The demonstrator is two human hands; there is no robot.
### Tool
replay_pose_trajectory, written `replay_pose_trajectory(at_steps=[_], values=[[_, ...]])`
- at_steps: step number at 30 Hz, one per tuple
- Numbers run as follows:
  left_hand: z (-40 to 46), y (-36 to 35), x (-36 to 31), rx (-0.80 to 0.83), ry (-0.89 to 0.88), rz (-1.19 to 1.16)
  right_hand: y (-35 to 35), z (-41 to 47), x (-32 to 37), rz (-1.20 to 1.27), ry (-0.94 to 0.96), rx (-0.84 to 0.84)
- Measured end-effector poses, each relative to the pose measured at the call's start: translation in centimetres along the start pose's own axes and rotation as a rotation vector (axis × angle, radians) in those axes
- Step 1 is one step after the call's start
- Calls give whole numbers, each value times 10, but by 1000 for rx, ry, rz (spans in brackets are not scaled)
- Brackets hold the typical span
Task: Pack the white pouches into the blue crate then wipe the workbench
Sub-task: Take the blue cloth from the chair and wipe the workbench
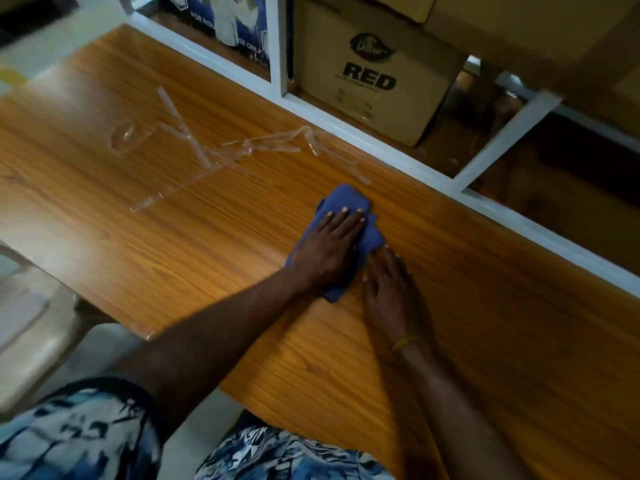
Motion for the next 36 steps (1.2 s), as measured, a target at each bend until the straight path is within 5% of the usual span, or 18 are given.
replay_pose_trajectory(at_steps=[4,17,30,36], values=[[54,1,-3,76,-181,23,1,18,-9,28,-16,-62],[144,31,53,71,-37,16,18,126,-21,-13,-64,-60],[88,87,207,-244,675,-4,6,195,45,-75,84,43],[35,89,224,-318,838,17,-7,198,98,-49,176,65]])
Point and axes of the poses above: each hand's wrist, its own z-axis towards the middle knuckle, its own y-axis out of the back of the hand, x = y × z, the point moved 8 cm from there along z, towards the middle knuckle, and after that the axes turned 10 degrees about y, right-handed, at the moved point
